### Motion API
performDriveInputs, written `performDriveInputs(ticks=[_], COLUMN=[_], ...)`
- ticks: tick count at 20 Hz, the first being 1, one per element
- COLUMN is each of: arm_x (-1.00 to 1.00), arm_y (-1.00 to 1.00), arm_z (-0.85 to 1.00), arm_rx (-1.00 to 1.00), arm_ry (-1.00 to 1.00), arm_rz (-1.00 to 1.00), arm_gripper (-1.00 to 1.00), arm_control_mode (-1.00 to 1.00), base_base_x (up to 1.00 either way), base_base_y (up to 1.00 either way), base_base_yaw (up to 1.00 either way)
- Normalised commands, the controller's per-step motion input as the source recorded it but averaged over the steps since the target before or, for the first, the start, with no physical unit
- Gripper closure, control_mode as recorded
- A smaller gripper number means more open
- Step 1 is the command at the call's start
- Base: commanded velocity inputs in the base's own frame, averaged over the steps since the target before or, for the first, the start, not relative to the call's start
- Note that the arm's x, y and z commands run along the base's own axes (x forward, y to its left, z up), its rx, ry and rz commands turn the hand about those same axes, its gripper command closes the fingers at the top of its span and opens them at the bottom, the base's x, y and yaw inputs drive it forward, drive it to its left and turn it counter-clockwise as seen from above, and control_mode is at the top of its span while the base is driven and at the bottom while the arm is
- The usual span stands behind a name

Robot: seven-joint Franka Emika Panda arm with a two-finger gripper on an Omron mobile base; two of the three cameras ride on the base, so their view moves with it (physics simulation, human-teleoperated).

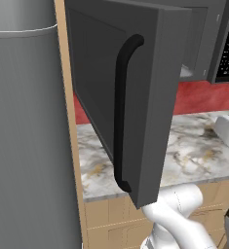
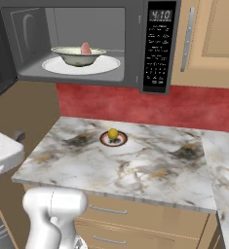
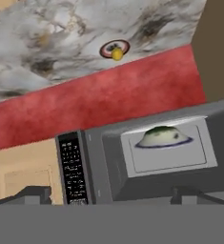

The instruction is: Remove the pear from the bowl and place it on the small plate. Then place the bowl with only the steak in the microwave, close the door, and press the start button to microwave the steak.

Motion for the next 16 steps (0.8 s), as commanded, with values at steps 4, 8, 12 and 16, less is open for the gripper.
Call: performDriveInputs(ticks=[4, 8, 12, 16], arm_x=[-0.97, -0.69, -0.75, -0.24], arm_y=[0.08, 0.56, 0.44, 0.81], arm_z=[0.0, -0.14, -0.03, -0.3], arm_rx=[-0.35, -0.42, -0.38, -0.38], arm_ry=[-0.29, -0.33, -0.34, -0.17], arm_rz=[0.0, 0.0, 0.0, 0.0], arm_gripper=[-1.0, -1.0, -1.0, -1.0], arm_control_mode=[-1.0, -1.0, -1.0, -1.0], base_base_x=[0.0, 0.0, 0.0, 0.0], base_base_y=[0.0, 0.0, 0.0, 0.0], base_base_yaw=[0.0, 0.0, 0.0, 0.0])
